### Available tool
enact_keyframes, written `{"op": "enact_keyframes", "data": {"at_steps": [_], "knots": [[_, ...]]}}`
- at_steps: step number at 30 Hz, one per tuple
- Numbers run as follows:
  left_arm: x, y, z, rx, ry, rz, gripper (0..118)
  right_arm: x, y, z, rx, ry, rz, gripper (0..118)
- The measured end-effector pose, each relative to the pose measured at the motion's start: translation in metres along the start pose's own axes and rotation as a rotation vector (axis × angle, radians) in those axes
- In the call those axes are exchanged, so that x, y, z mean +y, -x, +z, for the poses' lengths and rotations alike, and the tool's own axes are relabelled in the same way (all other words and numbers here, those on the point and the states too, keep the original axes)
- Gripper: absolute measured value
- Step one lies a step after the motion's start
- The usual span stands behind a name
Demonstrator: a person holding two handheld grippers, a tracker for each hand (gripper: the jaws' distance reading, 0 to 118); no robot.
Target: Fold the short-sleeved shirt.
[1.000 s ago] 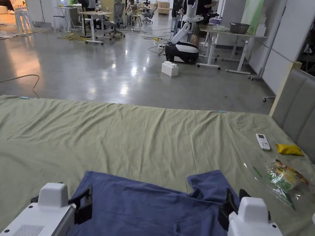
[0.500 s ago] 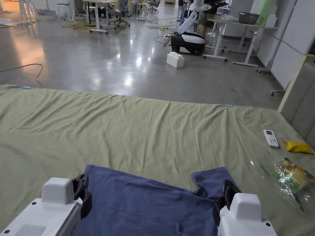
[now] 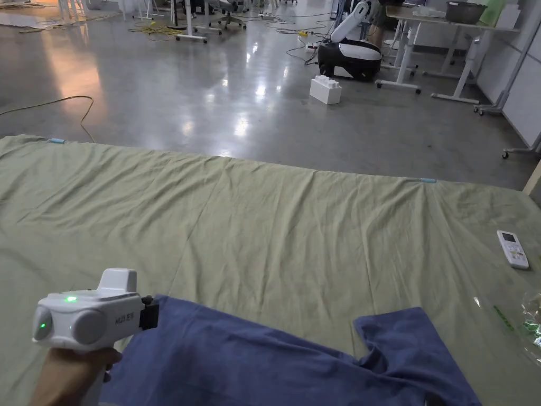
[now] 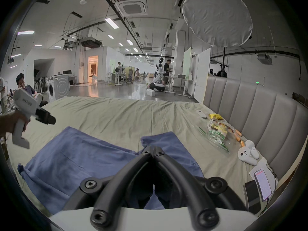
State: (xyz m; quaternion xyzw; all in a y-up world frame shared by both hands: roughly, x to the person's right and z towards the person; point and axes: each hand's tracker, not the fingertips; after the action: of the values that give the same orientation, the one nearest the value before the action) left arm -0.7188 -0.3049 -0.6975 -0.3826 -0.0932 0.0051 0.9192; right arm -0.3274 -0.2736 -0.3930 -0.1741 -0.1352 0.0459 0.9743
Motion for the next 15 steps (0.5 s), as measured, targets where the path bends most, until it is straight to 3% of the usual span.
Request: {"op": "enact_keyframes", "data": {"at_steps": [1, 4, 12, 15], "knots": [[0.008, 0.001, -0.015, 0.03, 0.03, -0.005, 59, -0.003, -0.003, -0.004, -0.008, 0.016, 0.003, 1], [0.025, 0.008, -0.055, 0.042, 0.069, 0.001, 69, -0.015, -0.013, -0.011, -0.032, 0.067, -0.002, 1], [0.023, 0.005, -0.122, 0.103, 0.298, -0.038, 69, -0.033, -0.038, -0.026, -0.08, 0.145, -0.005, 1], [0.018, -0.004, -0.117, 0.114, 0.241, -0.06, 68, -0.037, -0.045, -0.029, -0.092, 0.166, -0.019, 1]]}}
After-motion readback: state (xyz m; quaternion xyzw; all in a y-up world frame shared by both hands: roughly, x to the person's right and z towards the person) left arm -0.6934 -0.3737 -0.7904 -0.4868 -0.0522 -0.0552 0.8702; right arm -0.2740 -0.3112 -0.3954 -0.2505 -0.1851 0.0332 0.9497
